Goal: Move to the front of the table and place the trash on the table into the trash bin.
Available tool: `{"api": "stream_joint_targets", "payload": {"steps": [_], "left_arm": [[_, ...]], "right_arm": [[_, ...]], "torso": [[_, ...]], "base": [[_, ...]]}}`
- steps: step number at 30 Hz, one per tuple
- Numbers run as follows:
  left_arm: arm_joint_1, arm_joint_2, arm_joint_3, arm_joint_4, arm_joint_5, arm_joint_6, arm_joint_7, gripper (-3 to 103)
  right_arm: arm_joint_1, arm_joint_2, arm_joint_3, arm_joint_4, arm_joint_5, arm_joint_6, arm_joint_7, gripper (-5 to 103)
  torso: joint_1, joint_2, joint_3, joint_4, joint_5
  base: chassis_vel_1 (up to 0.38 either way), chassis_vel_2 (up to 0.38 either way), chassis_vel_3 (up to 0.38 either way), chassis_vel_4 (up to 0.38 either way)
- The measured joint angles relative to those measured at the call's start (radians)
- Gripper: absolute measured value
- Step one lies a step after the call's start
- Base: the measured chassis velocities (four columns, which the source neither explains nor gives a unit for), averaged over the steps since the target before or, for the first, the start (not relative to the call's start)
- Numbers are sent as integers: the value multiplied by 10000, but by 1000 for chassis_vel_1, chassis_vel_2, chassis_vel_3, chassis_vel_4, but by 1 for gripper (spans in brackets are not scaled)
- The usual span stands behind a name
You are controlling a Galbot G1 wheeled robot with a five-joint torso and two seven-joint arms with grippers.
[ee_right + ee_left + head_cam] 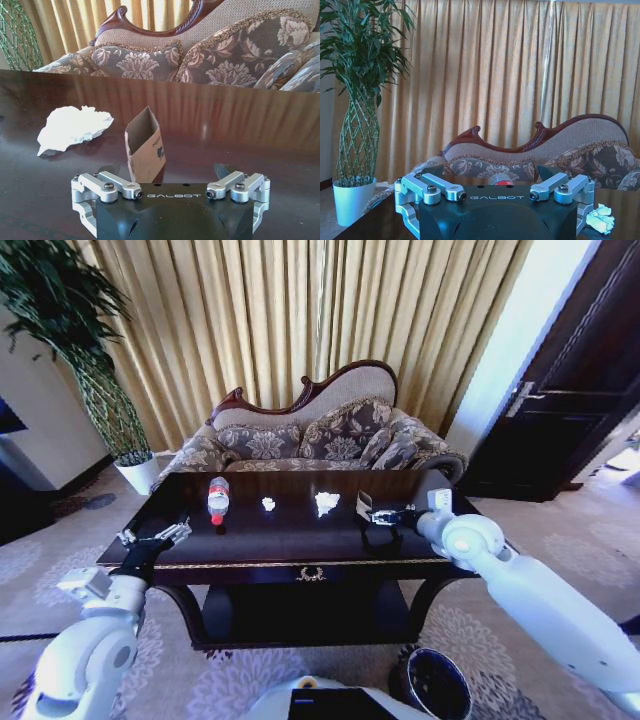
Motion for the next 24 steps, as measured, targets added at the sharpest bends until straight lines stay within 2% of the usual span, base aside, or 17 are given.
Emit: {"api": "stream_joint_targets", "payload": {"steps": [6, 7, 9, 10, 11, 12, 14, 15, 17, 20, 21, 23, 24], "left_arm": [[7, -3, -83, 15, 0, -8, -2, 100], [7, -4, -89, 16, 0, -9, -2, 100], [6, -4, -99, 17, -3, -12, -2, 100], [6, -4, -102, 17, -4, -13, -2, 100], [3, -5, -104, 17, -6, -13, -3, 100], [-1, -5, -105, 17, -8, -15, -3, 100], [-6, -5, -105, 17, -9, -16, -3, 100], [-15, -4, -105, 19, -10, -18, -4, 100], [-22, 0, -105, 21, -11, -20, -4, 100], [-24, 8, -105, 22, -14, -21, -4, 100], [-24, 8, -105, 22, -14, -21, -4, 100], [-13, 3, -120, 23, -14, -22, -5, 100], [-13, 3, -120, 23, -14, -22, -5, 100]], "right_arm": [[288, 129, -340, -189, -77, 13, 4, 100], [324, 143, -380, -223, -96, 19, 4, 103], [372, 162, -439, -288, -155, 43, 3, 100], [382, 162, -463, -310, -188, 79, 1, 95], [384, 162, -499, -337, -252, 156, -5, 95], [383, 161, -521, -370, -350, 219, -23, 85], [372, 158, -522, -379, -395, 251, -39, 85], [343, 157, -522, -383, -427, 274, -54, 74], [314, 154, -519, -383, -453, 287, -62, 74], [270, 140, -483, -381, -478, 316, -69, 57], [270, 140, -483, -381, -478, 316, -69, 57], [261, 110, -451, -369, -482, 322, -72, 47], [261, 110, -451, -369, -482, 322, -72, 47]], "torso": [[0, 0, 0, 0, 0], [0, 0, 0, 0, 0], [0, 0, 0, 0, 0], [0, 0, 0, 0, 0], [0, 0, 0, 0, 0], [0, 0, 0, 0, 0], [0, 0, 0, 0, 0], [0, 0, 0, -1, 0], [0, 0, 0, 0, 0], [0, 0, 0, 0, 1], [0, 0, 0, 0, 1], [0, 0, -1, -1, 0], [0, 0, -1, -1, 0]], "base": [[0, 0, 0, 0], [0, 0, 0, 0], [0, 0, 0, 0], [0, 0, 0, 0], [0, 0, 0, 0], [0, 0, 0, 0], [0, 0, 0, 0], [0, 0, 0, 0], [0, 0, 0, 0], [0, 0, 0, 0], [0, 0, 0, 0], [0, 0, 0, 0], [0, 0, 0, 0]]}}
